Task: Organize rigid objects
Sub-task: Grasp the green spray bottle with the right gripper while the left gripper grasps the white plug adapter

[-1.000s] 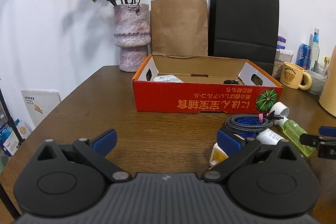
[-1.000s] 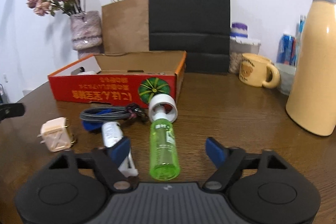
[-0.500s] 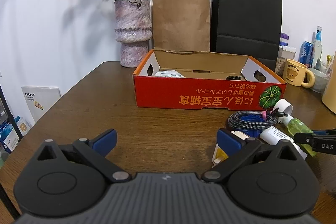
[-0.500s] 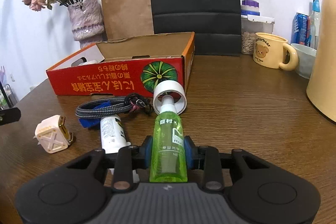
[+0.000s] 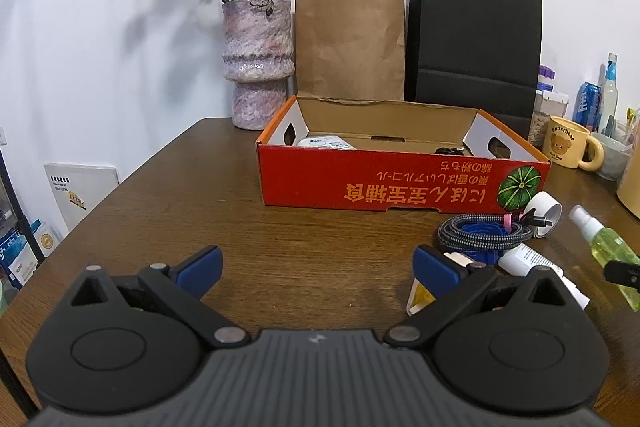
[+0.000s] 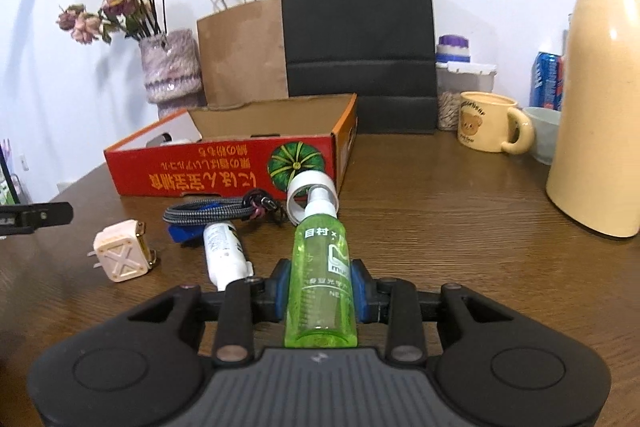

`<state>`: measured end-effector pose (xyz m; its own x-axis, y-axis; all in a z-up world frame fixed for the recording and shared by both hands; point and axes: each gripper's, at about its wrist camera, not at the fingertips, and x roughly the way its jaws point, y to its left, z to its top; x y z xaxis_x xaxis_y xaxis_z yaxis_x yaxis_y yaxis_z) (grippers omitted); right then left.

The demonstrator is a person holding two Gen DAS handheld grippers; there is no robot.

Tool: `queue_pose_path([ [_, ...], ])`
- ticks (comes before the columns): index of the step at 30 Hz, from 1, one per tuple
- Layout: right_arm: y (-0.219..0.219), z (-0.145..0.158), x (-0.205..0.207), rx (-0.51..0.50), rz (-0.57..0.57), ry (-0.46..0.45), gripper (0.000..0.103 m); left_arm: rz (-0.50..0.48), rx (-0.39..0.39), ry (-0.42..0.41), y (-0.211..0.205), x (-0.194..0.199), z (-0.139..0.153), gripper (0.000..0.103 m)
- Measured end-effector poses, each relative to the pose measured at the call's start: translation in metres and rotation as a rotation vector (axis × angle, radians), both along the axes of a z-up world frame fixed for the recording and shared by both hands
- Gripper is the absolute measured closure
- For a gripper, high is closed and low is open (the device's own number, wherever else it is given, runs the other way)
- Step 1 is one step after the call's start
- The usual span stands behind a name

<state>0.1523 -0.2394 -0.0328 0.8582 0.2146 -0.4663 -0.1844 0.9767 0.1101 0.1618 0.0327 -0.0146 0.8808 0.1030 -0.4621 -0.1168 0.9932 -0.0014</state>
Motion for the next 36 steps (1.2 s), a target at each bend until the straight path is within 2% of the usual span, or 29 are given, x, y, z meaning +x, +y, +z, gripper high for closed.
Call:
queue_pose_path([
  [13, -0.01, 0.006, -0.005, 0.025, -0.006, -0.049, 0.073, -0.008, 0.007, 0.008, -0.032, 0.002, -0.004, 0.0],
  [24, -0.023, 0.006, 0.004, 0.028, -0.034, -0.06, 0.073, 0.025, 0.008, 0.052, -0.052, 0.014, -0.012, 0.0],
  [36, -0.018, 0.004, 0.004, 0.017, -0.051, -0.072, 0.073, 0.011, 0.067, 0.099, -0.079, 0.037, -0.023, 0.0],
])
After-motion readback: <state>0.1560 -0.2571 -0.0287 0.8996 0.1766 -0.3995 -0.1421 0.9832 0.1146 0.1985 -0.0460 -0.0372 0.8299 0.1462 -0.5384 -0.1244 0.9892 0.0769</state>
